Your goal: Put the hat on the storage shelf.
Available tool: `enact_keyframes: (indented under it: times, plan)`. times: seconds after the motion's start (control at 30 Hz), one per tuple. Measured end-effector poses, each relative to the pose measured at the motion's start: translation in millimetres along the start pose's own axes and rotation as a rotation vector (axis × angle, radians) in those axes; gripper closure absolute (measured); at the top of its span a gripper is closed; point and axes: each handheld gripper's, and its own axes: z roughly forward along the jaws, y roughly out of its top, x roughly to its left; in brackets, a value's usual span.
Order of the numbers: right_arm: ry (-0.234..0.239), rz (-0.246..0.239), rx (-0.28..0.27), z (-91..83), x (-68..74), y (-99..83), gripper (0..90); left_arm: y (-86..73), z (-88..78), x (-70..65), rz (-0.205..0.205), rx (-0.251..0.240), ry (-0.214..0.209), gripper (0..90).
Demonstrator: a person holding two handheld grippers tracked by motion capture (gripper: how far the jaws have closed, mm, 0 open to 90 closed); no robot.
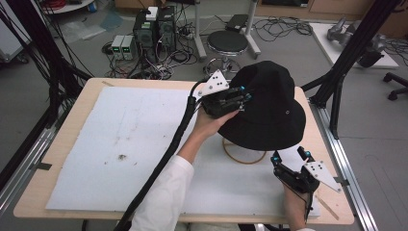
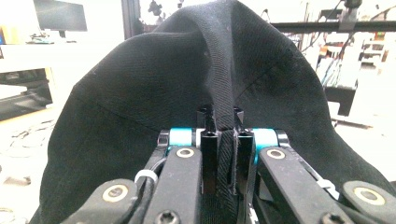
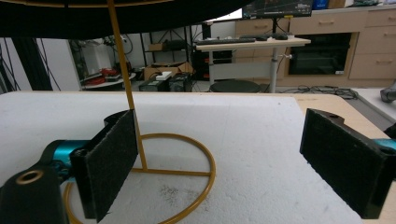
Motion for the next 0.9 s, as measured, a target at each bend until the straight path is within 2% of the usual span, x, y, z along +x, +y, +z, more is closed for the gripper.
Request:
enact_keyframes:
  times: [0.13,0.37,0.53,0.67,0.8,0.83,0.9]
  plan:
    - [0.001,-0.003,-0.002,0.1,0.1,0.0,10.7,1.3,-0.6,-0.9,0.000,0.006,0.000,85.2]
    - [0.002,-0.003,0.000,0.1,0.1,0.0,10.7,1.6,-0.7,-1.2,-0.026,-0.014,0.018,81.1]
    - [0.004,-0.002,0.002,0.0,0.6,-0.1,10.7,-1.8,-3.9,1.4,-0.073,-0.044,0.006,72.2]
    - [0.004,-0.003,0.003,-0.1,0.7,-0.1,10.7,-1.8,-9.1,3.8,-0.094,-0.078,0.014,70.2]
    - [0.004,-0.004,0.005,0.1,0.8,-0.2,10.7,-1.1,-14.4,4.0,-0.085,-0.090,0.014,59.8]
    - [0.004,-0.004,0.005,0.1,0.8,-0.2,10.7,-1.3,-16.0,3.5,-0.079,-0.098,0.021,59.8]
    - [0.004,-0.005,0.004,0.1,0.7,-0.2,10.7,-1.8,-19.2,3.1,-0.074,-0.115,0.032,52.4]
